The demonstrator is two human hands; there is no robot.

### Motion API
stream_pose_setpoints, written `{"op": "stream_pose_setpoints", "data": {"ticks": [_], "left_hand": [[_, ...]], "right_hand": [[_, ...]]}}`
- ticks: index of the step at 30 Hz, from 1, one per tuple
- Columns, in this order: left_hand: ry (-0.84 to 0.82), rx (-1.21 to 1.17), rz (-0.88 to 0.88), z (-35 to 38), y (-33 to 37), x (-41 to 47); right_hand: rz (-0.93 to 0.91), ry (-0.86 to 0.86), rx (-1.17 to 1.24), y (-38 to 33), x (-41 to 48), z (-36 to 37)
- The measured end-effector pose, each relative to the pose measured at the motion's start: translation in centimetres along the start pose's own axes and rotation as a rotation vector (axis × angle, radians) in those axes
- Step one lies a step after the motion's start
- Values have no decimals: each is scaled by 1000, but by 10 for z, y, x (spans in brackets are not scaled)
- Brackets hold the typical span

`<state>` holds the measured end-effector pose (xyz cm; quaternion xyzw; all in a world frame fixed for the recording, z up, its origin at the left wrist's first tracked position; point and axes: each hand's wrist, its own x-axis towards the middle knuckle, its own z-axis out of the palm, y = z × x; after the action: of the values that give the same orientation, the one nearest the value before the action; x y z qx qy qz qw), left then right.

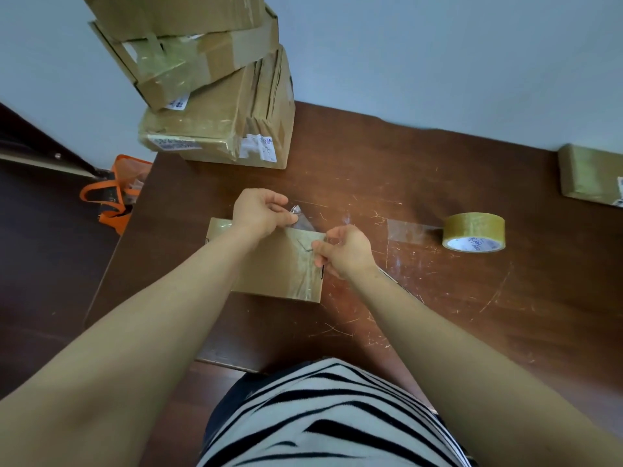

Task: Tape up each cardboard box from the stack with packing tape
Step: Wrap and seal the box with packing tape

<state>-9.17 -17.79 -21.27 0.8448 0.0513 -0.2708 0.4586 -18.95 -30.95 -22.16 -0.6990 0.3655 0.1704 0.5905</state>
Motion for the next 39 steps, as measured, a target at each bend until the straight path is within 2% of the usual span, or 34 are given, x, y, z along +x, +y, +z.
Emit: {"op": "stream_pose_setpoints", "data": {"ticks": [7, 17, 24, 29, 31, 33, 37, 39], "left_hand": [[-29, 37, -41, 3, -8, 8], [-21, 138, -8, 8, -10, 10], [-31, 168, -5, 7, -13, 13], [-16, 291, 53, 13, -16, 12], [37, 499, 160, 17, -15, 10], [113, 668, 346, 20, -20, 7], [204, 704, 779, 13, -42, 2], [144, 776, 916, 12, -47, -1]], "right_hand": [[3, -6, -122, 7, 5, 2], [2, -13, -220, 13, 14, 3], [-58, 25, -466, 19, 12, 0], [-48, 40, -459, 28, 7, -3], [-57, 41, -446, 30, 9, -3], [-58, 32, -410, 31, 11, -4], [-32, 2, -341, 33, 14, -5], [-32, 1, -328, 34, 15, -5]]}}
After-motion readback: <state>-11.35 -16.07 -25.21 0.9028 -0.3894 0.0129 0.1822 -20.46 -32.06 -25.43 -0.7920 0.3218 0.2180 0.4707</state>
